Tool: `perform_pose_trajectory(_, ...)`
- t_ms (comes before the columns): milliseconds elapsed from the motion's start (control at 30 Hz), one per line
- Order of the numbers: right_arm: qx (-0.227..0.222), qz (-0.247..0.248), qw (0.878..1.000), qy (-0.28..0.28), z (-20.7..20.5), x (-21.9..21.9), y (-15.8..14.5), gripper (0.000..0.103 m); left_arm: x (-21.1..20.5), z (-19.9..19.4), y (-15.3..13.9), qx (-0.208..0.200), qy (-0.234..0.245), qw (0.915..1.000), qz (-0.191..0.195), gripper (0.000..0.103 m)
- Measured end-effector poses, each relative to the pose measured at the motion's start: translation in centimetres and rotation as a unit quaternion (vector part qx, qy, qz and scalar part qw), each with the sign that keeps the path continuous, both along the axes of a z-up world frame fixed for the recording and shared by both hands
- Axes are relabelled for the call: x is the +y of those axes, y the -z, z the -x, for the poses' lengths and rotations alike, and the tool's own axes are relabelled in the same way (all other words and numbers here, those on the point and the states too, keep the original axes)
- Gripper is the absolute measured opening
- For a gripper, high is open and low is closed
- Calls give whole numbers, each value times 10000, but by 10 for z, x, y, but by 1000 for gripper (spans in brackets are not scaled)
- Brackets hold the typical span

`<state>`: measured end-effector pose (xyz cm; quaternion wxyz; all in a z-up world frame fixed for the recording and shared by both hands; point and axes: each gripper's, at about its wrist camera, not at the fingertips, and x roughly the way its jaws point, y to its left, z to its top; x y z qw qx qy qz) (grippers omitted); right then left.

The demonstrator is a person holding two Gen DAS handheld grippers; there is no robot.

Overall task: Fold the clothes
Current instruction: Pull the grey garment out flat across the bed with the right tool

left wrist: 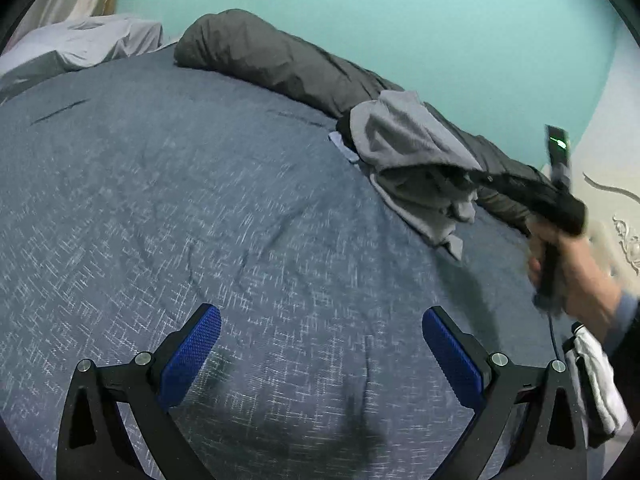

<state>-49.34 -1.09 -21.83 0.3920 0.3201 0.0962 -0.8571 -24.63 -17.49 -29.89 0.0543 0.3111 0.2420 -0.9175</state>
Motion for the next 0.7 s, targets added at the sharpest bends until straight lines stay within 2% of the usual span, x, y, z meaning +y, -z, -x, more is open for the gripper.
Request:
perform_pose_trajectory(133, -158, 214, 9994, -205, -55, 22, -13, 6, 1, -8, -18, 149, 36, 9998, 88, 103)
perform_pose_trajectory(267, -343, 649, 9968, -309, -104, 53, -34, 6, 4, -21, -37, 277, 72, 9994, 172, 103)
perform_pose_trajectory(467, -404, 974, 9939, -319, -178, 89, -67, 6, 11, -65, -58, 364, 14, 9993, 111, 103)
perform_pose_trajectory(700, -305, 1284, 9899, -522, -257, 119, -120, 6, 28, -127, -77, 388, 69, 9992, 66, 103)
